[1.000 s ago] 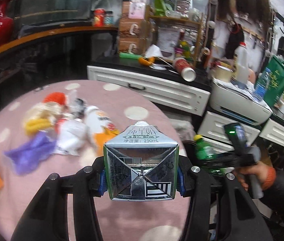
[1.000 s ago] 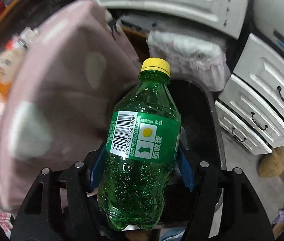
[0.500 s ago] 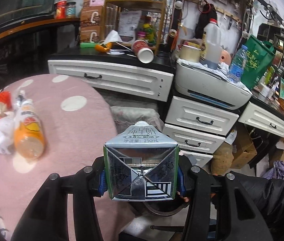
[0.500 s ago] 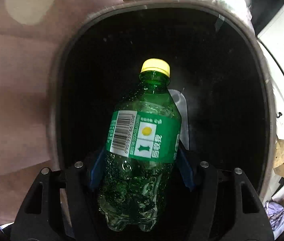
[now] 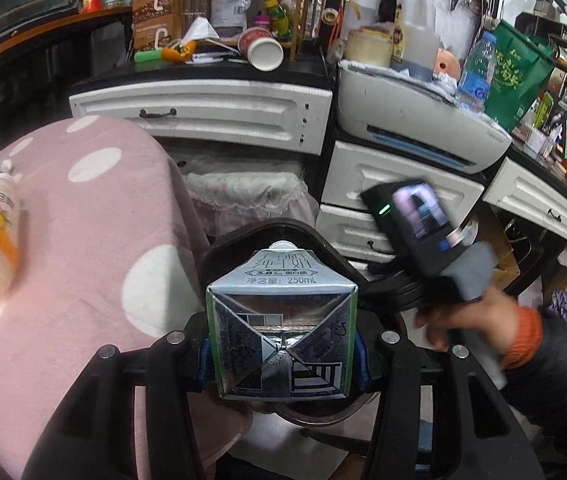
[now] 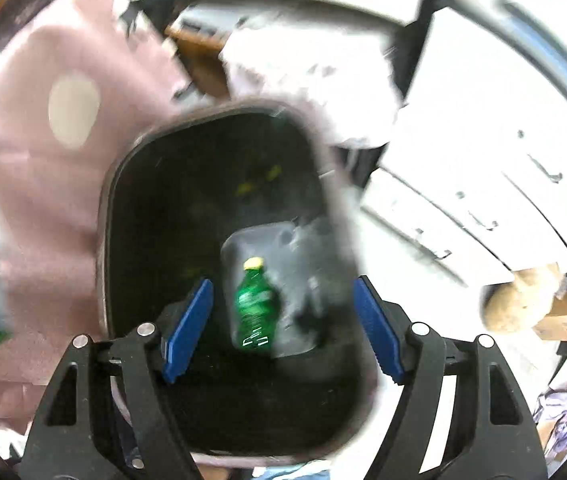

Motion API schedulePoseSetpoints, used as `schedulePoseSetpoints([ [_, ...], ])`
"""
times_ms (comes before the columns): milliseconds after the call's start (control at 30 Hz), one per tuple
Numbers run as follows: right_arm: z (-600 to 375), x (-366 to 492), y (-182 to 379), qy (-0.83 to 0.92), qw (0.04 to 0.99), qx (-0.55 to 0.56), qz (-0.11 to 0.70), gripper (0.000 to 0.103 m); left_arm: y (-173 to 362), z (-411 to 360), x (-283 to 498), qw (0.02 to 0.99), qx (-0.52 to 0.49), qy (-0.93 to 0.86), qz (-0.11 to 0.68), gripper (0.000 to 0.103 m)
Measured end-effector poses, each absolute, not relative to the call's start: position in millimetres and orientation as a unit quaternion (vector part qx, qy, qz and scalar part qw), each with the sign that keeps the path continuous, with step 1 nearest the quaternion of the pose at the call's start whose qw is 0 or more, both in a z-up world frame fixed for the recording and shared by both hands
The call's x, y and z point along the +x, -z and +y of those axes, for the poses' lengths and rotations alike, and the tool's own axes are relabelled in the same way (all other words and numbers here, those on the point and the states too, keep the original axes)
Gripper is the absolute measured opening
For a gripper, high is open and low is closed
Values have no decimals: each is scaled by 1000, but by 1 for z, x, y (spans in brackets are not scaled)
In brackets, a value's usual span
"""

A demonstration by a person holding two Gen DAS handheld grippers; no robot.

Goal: Collect trash
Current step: 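Lower the milk carton into the black bin and open the left tool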

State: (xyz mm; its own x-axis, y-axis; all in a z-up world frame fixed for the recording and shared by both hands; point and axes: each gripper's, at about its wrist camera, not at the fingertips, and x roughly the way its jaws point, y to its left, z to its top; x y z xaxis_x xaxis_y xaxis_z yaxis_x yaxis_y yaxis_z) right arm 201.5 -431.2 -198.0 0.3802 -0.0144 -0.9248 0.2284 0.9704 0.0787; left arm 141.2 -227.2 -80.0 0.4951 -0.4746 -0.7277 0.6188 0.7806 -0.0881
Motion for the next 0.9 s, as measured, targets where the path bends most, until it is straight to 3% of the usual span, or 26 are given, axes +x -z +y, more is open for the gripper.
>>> schedulePoseSetpoints([
  [233,-471,170,161,119,850,137,494,73,121,-262,150,844,141,306,417,50],
  [767,-460,139,141,101,862,156,472,73,183,-297,169,809,190,283,479,52],
  [800,-458,139,140,99,862,157,471,73,187,-299,171,803,195,280,489,62],
  [833,-458,140,140,98,863,159,470,73,190,-300,172,799,197,278,495,79],
  [900,-457,139,138,97,865,160,466,73,193,-301,171,795,207,275,499,95],
])
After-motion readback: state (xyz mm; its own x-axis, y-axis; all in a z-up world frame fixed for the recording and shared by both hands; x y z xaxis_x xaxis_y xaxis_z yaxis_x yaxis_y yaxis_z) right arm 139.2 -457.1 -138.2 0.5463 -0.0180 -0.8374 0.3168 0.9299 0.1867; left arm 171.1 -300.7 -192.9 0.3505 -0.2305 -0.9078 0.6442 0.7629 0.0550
